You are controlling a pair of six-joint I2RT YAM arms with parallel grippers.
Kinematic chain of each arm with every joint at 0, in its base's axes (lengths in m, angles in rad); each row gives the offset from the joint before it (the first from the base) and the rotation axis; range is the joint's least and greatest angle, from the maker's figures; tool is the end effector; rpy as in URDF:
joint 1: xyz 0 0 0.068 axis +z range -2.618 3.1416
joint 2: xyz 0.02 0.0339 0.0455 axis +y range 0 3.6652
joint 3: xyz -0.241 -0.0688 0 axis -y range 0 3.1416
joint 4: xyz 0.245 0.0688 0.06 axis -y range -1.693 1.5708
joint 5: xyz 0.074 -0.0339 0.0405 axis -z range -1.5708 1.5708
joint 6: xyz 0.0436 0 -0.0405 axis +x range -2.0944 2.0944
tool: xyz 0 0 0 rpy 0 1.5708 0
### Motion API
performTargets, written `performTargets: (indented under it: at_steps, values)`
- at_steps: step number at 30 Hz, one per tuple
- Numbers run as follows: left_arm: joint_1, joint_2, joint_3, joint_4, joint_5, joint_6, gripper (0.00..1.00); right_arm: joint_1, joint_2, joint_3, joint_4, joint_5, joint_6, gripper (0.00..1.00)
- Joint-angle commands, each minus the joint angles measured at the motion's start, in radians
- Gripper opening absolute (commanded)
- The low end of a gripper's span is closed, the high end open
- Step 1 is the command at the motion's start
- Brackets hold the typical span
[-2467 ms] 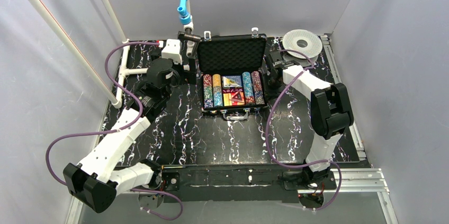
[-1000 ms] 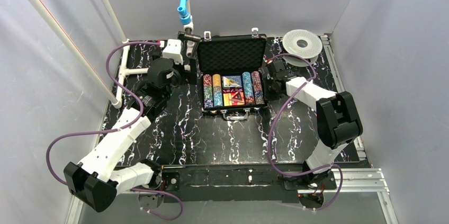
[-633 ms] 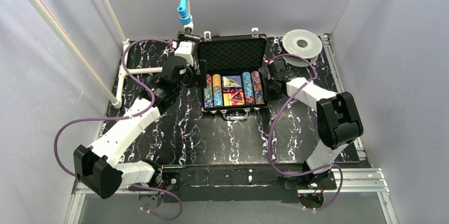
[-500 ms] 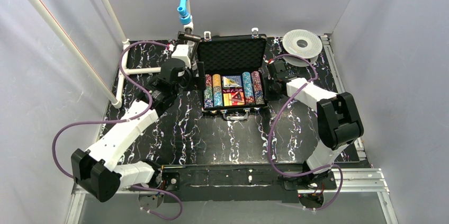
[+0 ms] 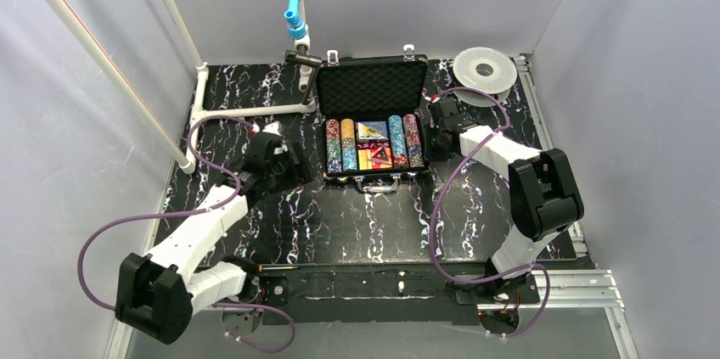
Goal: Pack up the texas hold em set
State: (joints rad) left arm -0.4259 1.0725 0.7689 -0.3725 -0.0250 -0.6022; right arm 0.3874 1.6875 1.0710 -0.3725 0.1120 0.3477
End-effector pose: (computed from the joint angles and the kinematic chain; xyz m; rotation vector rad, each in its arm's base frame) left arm 0.2265 -0.1016 0.2356 -0.2162 2.2896 -0.5175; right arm 0.3232 0.1266 0.1621 -0.0078 2.5565 0.1413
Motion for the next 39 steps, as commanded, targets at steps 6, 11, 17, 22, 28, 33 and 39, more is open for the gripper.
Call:
performTargets:
  at_steps: [6, 11, 17, 22, 28, 33, 39]
  values:
    - [0.145, 0.223, -0.096, 0.332, 0.315, -0.15, 0.68, -0.047, -0.018, -0.027, -0.237, 0.128, -0.053, 0.01]
    - [0.162, 0.378, -0.038, 0.39, 0.306, -0.139, 0.54, -0.046, -0.023, -0.028, -0.237, 0.118, -0.055, 0.01]
    - [0.168, 0.495, 0.013, 0.479, 0.344, -0.125, 0.46, -0.047, -0.023, -0.022, -0.237, 0.118, -0.055, 0.01]
    - [0.169, 0.569, 0.04, 0.496, 0.351, -0.117, 0.45, -0.047, -0.022, -0.02, -0.237, 0.111, -0.056, 0.01]
    - [0.167, 0.622, 0.044, 0.531, 0.381, -0.121, 0.33, -0.046, -0.012, -0.021, -0.242, 0.106, -0.056, 0.01]
    - [0.135, 0.636, 0.032, 0.545, 0.406, -0.125, 0.16, -0.047, -0.011, -0.028, -0.252, 0.104, -0.03, 0.01]
    - [0.091, 0.652, 0.022, 0.592, 0.417, -0.179, 0.02, -0.071, -0.019, -0.044, -0.271, 0.104, -0.011, 0.01]
